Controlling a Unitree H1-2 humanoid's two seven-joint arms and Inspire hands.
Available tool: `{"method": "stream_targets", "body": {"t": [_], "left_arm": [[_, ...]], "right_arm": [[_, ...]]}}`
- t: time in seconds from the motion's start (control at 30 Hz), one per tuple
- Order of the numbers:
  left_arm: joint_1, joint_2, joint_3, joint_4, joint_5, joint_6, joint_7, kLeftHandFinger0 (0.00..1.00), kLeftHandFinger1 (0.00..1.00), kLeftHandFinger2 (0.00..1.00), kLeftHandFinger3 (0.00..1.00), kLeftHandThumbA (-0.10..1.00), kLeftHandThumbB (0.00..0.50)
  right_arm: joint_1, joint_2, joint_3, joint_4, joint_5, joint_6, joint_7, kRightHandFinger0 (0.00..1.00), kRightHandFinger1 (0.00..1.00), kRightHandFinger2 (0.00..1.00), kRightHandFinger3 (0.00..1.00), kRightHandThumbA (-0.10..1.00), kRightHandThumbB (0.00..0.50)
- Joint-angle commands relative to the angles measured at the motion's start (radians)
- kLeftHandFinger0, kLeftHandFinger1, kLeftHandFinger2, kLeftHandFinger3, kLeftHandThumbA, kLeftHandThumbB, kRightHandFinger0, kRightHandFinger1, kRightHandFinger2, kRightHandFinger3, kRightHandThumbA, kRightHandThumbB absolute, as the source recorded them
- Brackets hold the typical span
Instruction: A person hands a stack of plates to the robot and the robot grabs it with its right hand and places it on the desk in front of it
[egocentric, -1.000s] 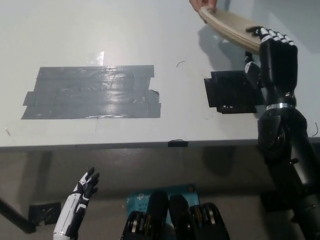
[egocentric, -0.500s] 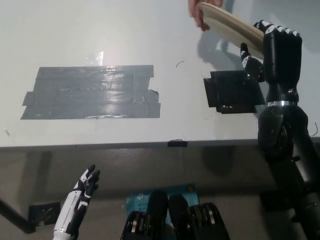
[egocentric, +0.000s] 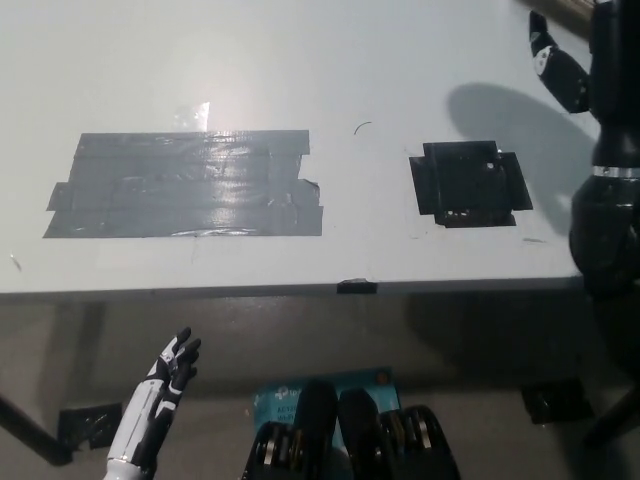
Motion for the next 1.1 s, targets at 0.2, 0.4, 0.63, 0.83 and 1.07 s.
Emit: {"method": "stream_targets", "body": {"t": [0.2, 0.4, 0.63, 0.83, 1.07], "left_arm": [[-0.018, 0.023, 0.01, -0.026, -0.01, -0.002, -0.015, 1.0, 1.0, 1.0, 1.0, 0.94, 0.226], [-0.022, 0.023, 0.009, -0.026, -0.011, 0.001, -0.015, 0.99, 1.0, 1.0, 1.0, 0.94, 0.226], [-0.018, 0.022, 0.002, -0.023, -0.007, -0.003, -0.018, 0.98, 1.0, 1.0, 1.0, 0.94, 0.219], [-0.017, 0.022, -0.001, -0.022, 0.009, 0.001, -0.01, 1.0, 1.0, 1.0, 1.0, 0.96, 0.221], [-0.02, 0.021, 0.001, -0.02, 0.0, -0.003, -0.013, 0.99, 1.0, 1.0, 1.0, 0.95, 0.222]], "right_arm": [[-0.003, -0.073, 0.131, 0.173, -0.11, -0.079, -0.07, 0.0, 0.0, 0.0, 0.0, 0.42, 0.133], [-0.012, -0.08, 0.225, 0.365, -0.152, -0.11, -0.139, 0.0, 0.0, 0.0, 0.02, 0.39, 0.128], [-0.019, -0.068, 0.328, 0.538, -0.187, -0.104, -0.183, 0.0, 0.0, 0.03, 0.05, 0.54, 0.064], [-0.016, -0.056, 0.387, 0.597, -0.225, -0.007, -0.16, 0.0, 0.0, 0.0, 0.05, 0.6, 0.086], [0.019, -0.108, 0.336, 0.315, -0.025, 0.085, 0.417, 0.84, 0.91, 0.96, 1.0, 0.87, 0.3]]}}
